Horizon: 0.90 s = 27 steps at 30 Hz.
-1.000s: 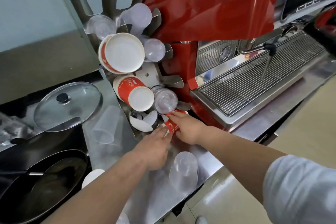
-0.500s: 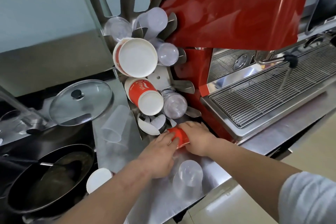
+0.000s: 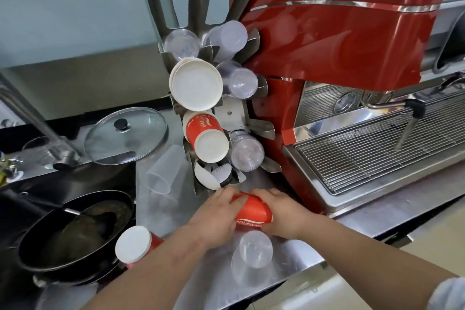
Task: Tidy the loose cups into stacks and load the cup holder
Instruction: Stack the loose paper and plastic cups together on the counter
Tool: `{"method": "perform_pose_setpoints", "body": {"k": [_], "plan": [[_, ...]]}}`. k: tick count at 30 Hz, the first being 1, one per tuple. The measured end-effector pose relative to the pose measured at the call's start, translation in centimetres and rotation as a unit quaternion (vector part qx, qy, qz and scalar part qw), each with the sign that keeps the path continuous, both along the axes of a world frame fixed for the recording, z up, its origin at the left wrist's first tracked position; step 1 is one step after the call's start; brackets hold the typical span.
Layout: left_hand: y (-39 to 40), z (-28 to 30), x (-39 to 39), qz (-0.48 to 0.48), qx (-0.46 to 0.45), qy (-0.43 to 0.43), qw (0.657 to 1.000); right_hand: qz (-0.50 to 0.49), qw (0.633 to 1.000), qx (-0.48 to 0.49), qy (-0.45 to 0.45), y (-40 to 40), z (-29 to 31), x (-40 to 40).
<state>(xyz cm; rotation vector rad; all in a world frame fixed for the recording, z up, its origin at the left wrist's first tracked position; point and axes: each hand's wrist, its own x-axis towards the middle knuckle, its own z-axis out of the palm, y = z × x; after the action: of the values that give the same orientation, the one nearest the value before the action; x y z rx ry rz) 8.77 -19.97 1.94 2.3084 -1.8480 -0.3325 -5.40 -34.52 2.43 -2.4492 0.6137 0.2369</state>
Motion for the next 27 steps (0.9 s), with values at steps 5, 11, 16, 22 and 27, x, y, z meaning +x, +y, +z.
{"method": "perform_pose_setpoints", "body": {"k": [5, 11, 16, 22, 27], "plan": [[0.6, -0.4, -0.2, 0.04, -0.039, 0.032, 0.998, -0.018, 0.998, 0.013, -0.055, -0.5, 1.1, -0.8], [0.8, 0.0, -1.2, 0.081, -0.041, 0.075, 0.993, -0.028, 0.993, 0.016, -0.113, -0.2, 3.6, -1.2], [0.7, 0.0, -1.4, 0.13, -0.021, 0.141, 0.981, -0.015, 0.99, 0.002, -0.137, -0.1, 4.8, -0.9], [0.0, 0.4, -1.3, 0.171, -0.045, 0.253, 0.951, 0.022, 0.989, -0.027, -0.144, -0.1, 5.0, -0.6], [-0.8, 0.4, -1.6, 0.173, -0.072, 0.306, 0.933, 0.048, 0.991, -0.04, -0.118, 0.0, 5.3, -0.2]]}}
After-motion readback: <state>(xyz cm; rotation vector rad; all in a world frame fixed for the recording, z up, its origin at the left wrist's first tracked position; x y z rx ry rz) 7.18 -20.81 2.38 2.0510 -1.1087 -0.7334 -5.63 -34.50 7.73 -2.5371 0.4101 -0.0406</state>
